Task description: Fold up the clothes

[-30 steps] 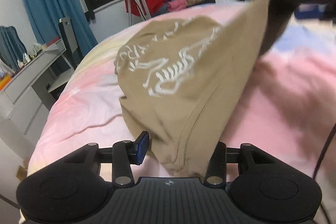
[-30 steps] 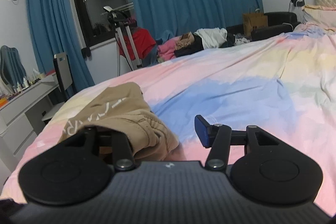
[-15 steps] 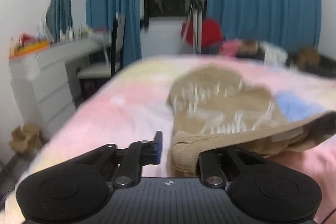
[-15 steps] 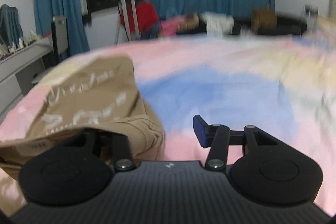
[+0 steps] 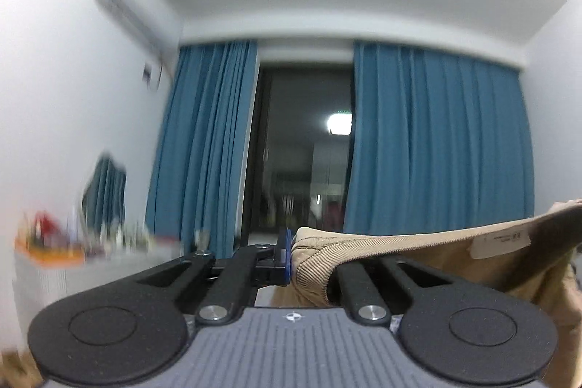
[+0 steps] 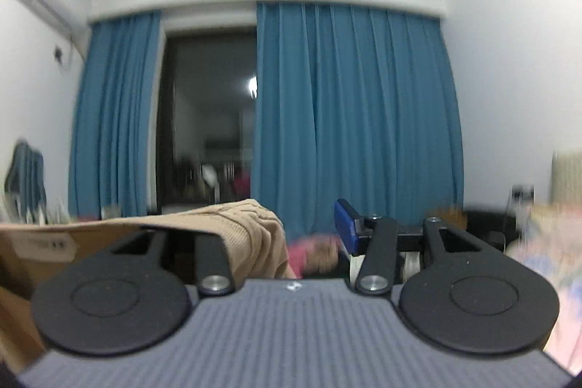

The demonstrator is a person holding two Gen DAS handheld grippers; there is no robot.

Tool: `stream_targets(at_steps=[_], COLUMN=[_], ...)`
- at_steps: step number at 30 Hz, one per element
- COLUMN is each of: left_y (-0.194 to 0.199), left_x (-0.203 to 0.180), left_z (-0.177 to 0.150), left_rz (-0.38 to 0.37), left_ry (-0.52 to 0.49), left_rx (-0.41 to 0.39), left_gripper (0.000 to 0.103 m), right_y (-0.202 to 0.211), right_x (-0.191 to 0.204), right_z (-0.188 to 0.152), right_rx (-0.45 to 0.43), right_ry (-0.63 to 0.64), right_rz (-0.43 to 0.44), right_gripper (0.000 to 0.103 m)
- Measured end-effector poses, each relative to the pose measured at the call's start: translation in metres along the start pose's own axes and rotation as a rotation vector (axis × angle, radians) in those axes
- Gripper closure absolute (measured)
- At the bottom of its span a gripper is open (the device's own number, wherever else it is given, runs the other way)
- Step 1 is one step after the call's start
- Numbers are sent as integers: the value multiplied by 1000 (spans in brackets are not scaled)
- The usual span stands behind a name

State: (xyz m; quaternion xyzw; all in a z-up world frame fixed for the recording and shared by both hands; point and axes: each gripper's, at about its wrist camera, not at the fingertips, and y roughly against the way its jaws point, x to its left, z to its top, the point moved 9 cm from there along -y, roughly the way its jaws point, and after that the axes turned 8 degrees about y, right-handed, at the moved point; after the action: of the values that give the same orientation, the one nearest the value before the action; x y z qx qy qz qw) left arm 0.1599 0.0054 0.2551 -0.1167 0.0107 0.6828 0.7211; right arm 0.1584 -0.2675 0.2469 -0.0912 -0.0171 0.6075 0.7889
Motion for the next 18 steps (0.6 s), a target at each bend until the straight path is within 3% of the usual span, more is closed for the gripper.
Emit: stream_targets(at_steps=[4, 9, 13, 15, 18], left_y=[18, 43, 44, 31, -2], left_x=[-14, -26, -34, -36, -34], left_z=[81, 153, 183, 178, 149], left_rz=[-39, -83, -108, -103, -92], left_ry=[-16, 7, 4, -15, -25], left_rx=[-71, -140, -133, -111, -49], left_gripper=[99, 99, 99, 98, 98], right_y=[32, 71, 79, 73, 46], right_x=[-19, -35, -40, -39, -32], right_z=[79, 153, 182, 186, 163], right_rx=[-92, -212, -257, -256, -190], right_ry=[-43, -55, -23, 7, 33], right_rz=[30, 51, 42, 36, 44], right_gripper=[53, 53, 53, 53, 53])
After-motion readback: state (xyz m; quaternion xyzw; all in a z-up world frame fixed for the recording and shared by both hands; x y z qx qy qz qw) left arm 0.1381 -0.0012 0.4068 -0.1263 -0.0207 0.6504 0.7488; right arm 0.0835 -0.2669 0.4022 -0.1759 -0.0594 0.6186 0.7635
